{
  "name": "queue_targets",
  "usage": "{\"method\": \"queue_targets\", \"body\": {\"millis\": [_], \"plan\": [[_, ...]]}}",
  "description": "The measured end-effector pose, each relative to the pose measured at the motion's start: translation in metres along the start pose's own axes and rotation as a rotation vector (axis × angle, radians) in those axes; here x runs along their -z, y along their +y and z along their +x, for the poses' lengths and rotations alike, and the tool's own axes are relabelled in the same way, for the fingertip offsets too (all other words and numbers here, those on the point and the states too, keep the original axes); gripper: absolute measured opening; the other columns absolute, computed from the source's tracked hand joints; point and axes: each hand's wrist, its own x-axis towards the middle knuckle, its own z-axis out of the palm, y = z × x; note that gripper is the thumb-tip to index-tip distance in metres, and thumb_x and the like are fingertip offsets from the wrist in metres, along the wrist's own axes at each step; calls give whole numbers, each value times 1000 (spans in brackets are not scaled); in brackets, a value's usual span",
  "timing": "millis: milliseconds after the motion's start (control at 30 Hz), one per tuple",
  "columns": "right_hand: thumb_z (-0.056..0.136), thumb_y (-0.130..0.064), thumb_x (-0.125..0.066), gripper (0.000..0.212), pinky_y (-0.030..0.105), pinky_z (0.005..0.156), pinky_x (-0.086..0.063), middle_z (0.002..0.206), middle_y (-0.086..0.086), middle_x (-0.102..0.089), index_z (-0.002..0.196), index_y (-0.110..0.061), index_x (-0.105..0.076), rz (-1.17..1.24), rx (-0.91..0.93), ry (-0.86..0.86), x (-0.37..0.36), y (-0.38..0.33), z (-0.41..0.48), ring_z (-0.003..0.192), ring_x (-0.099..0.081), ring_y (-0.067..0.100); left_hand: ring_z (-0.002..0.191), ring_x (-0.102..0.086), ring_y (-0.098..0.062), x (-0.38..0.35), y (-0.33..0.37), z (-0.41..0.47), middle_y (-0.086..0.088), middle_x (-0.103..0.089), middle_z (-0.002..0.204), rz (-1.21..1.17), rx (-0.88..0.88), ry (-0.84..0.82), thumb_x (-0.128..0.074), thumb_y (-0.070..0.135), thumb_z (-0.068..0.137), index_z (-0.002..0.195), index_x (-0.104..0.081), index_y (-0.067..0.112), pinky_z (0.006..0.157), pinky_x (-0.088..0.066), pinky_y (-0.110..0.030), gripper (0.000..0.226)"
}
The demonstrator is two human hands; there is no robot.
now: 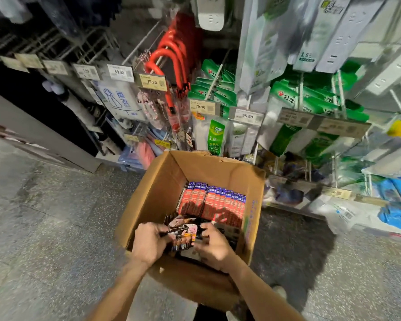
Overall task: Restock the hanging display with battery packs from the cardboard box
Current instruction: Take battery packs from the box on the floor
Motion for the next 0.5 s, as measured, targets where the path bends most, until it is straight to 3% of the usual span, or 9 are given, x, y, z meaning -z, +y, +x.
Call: {"method": "queue_targets", "body": {"millis": [67,167,233,333,400,467,500], "plan": [[75,-39,-82,75,38,107,-48,130,-2,-62,139,-22,-46,-68,65,-32,-5,-3,4,122,-59,15,67,-71,-1,1,1,-4,17,-77,75,-74,15,-19,-92,24,72,75,-83,33,70,-54,-19,13],[73,-30,-86,62,42,102,-52,117,2,-71,124,-17,-54,53,79,2,-11,3,9,112,-67,15,68,-68,11,3,-1,-8,21,-76,79,-170,17,-30,-92,22,72,77,-83,31,65,-46,-6,13],[74,-38,-88,66,47,98,-54,115,7,-73,123,-9,-55,78,97,70,-18,9,12,110,-70,20,70,-67,14,4,-5,-7,21,-76,80,-230,-14,-68,-90,22,75,80,-84,27,63,-46,-6,10],[87,-31,-79,35,40,81,-59,98,1,-71,110,-13,-60,86,33,125,-21,5,9,87,-69,13,75,-70,11,7,-12,-2,21,-77,83,-264,-61,-153,-85,26,81,86,-84,25,63,-49,-9,5],[89,-19,-77,23,36,73,-60,96,2,-69,104,-16,-60,111,-71,157,-24,7,12,85,-69,15,65,-68,10,11,-17,5,15,-78,83,-243,-70,-212,-78,17,84,91,-84,25,59,-44,-4,12],[87,-16,-77,24,43,84,-60,99,1,-71,103,-22,-60,126,-137,163,-26,12,16,94,-70,18,64,-69,5,11,-20,10,19,-77,78,-236,-73,-259,-69,8,82,91,-83,31,58,-51,-11,29],[86,-15,-77,26,48,90,-59,101,1,-72,104,-24,-61,136,-149,160,-26,17,19,98,-70,20,71,-71,4,11,-22,14,22,-76,79,-238,-61,-243,-69,6,81,90,-83,34,65,-56,-17,32]]}}
